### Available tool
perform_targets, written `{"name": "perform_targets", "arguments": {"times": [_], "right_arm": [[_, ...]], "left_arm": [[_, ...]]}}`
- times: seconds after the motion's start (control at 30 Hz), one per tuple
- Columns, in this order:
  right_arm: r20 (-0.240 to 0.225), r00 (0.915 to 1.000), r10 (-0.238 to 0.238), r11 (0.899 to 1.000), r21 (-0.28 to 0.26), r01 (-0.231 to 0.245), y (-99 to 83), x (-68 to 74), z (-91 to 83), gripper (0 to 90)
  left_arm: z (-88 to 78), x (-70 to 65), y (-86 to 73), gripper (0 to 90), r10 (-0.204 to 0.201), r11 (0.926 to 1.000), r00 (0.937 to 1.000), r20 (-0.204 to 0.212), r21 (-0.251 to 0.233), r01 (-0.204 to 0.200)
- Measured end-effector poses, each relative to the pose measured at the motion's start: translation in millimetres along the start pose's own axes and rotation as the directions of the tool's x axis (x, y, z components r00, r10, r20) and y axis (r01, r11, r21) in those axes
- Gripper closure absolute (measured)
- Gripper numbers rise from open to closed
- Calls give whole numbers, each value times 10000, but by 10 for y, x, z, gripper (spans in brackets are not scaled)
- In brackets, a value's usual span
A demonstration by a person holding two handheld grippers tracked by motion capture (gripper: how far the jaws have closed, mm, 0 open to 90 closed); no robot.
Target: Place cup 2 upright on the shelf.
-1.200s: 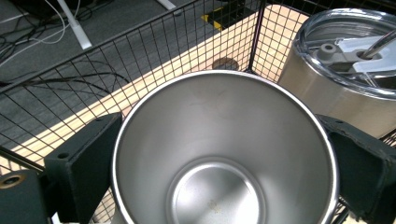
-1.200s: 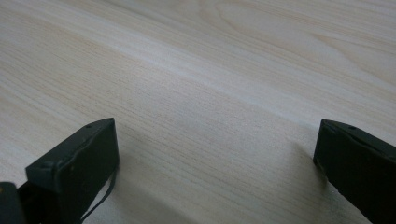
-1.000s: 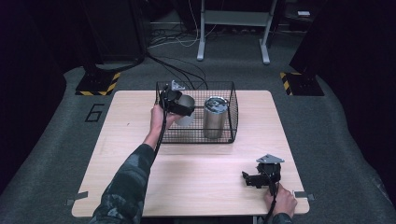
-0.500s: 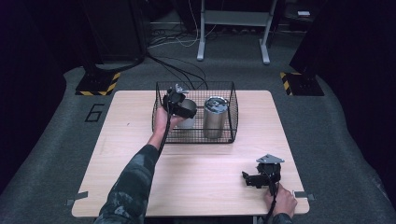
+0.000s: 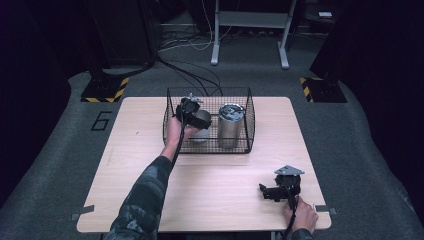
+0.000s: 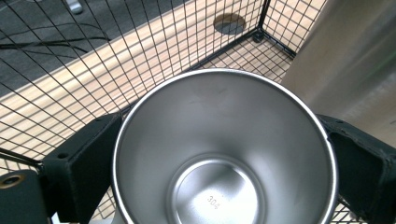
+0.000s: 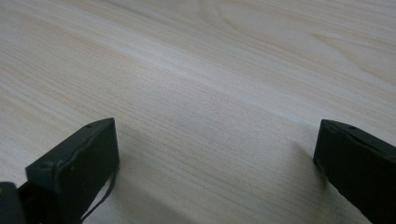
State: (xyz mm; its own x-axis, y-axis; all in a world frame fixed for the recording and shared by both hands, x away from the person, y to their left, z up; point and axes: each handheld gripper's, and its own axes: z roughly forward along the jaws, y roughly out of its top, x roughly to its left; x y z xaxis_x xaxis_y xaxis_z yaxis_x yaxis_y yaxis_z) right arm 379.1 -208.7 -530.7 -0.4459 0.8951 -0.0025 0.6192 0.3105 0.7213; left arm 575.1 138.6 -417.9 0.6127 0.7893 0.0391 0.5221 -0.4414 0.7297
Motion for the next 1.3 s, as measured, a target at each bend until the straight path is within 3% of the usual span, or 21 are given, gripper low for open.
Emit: {"name": "perform_targets", "arguments": {"times": [0.3,0.57,0.77,1.0,1.3], "right_arm": [[0,10000,-10,10000,6,10,0,-1,-1,0],[2,10000,-6,10000,5,6,0,0,0,0],[0,10000,-2,10000,6,2,0,0,0,0],[1,10000,1,10000,-2,-1,0,1,0,0],[0,10000,-3,10000,-1,3,0,0,0,0]], "left_arm": [[39,-1,-22,60,-22,9999,9999,100,111,21],[63,13,-29,58,-52,9984,9999,114,569,46],[70,17,-27,57,-319,9975,9994,123,642,310],[61,11,-20,54,-181,9959,9998,3,887,181],[-33,-44,49,1,-12,9982,9999,-113,592,18]]}}
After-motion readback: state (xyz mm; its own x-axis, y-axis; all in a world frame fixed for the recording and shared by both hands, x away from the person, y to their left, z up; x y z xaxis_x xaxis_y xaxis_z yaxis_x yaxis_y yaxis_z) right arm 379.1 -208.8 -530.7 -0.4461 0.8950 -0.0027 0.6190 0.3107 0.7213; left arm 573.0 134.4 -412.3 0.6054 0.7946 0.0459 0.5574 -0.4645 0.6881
